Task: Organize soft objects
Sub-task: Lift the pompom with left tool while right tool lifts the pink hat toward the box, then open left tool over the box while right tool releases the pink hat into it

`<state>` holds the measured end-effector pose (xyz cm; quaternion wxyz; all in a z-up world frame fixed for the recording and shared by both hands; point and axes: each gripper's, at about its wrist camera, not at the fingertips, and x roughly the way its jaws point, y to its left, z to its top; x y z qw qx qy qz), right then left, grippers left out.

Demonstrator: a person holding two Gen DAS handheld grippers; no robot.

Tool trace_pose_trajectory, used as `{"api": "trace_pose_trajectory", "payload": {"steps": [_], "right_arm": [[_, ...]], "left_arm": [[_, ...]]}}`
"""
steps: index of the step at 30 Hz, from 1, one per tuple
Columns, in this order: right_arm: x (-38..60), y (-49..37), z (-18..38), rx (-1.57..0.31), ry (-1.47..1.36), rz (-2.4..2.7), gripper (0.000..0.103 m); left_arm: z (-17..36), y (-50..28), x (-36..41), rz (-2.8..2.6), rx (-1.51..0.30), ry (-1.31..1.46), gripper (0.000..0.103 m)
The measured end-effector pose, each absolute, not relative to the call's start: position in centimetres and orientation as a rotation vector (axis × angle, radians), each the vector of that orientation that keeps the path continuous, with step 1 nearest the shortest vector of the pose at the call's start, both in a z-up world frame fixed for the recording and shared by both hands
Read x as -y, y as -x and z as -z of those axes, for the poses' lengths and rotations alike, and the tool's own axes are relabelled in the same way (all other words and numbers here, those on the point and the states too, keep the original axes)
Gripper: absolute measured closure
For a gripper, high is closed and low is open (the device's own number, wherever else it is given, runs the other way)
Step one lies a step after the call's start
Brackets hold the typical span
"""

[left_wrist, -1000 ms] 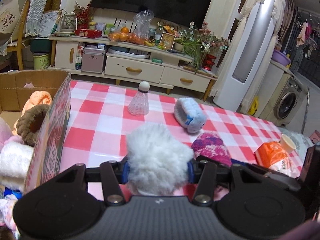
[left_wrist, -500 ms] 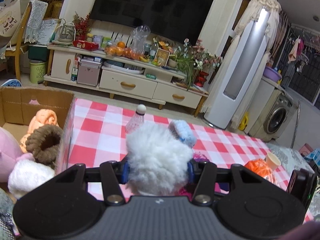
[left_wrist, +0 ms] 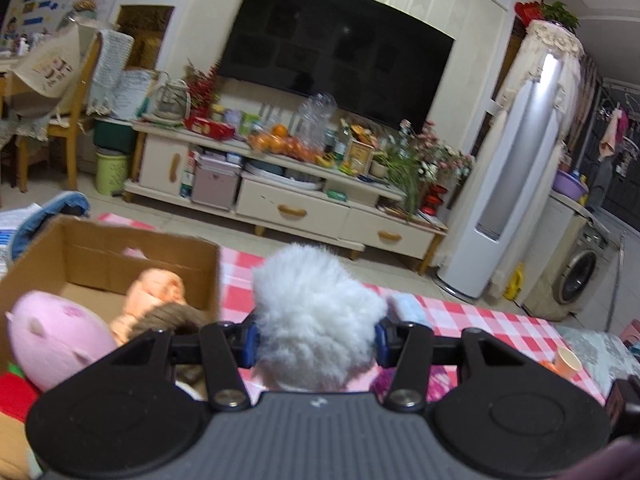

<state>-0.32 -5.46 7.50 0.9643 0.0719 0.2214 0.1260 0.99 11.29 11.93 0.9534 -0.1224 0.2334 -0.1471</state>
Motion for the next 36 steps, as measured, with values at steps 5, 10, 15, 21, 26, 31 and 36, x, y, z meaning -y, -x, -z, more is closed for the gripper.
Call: {"api": "trace_pose_trajectory", "payload": {"steps": [5,10,15,21,26,31,36], "right_arm": [[4.0,0.4,-8.2,-0.445,-0.122,-0.283,0.022],[3.0,0.5,-9.3,-0.426,-0.097,-0.316,0.022],[1.8,0.1,-10.3,-0.408,-0.078,-0.344,0.022],[0.0,-0.6,-11.4,-0.388,-0.051,-0.385,0.022],[-1.3,-1.4,-11.5,-0.384,-0.017,-0.412,0.022],[-1.5,-1.7,-11.1,-0.389,0.015,-0.428,0.022],[-1.5,-1.9,-11.0,-0.409,0.047,-0.437,0.022]], "left_arm": [[-12.6,-1.2,-13.4,0.234,-0.442,0.247,0.053],[-12.9,-1.6,-15.4,0.161,-0.414,0.237,0.053],[-13.0,-2.1,-17.1,0.091,-0.4,0.237,0.053],[-13.1,-2.9,-18.5,0.023,-0.395,0.228,0.053],[-12.9,-3.7,-19.9,-0.02,-0.404,0.234,0.053],[-12.6,-4.2,-20.8,-0.052,-0.414,0.241,0.053],[-12.4,-4.8,-21.2,-0.086,-0.419,0.223,0.053]]}}
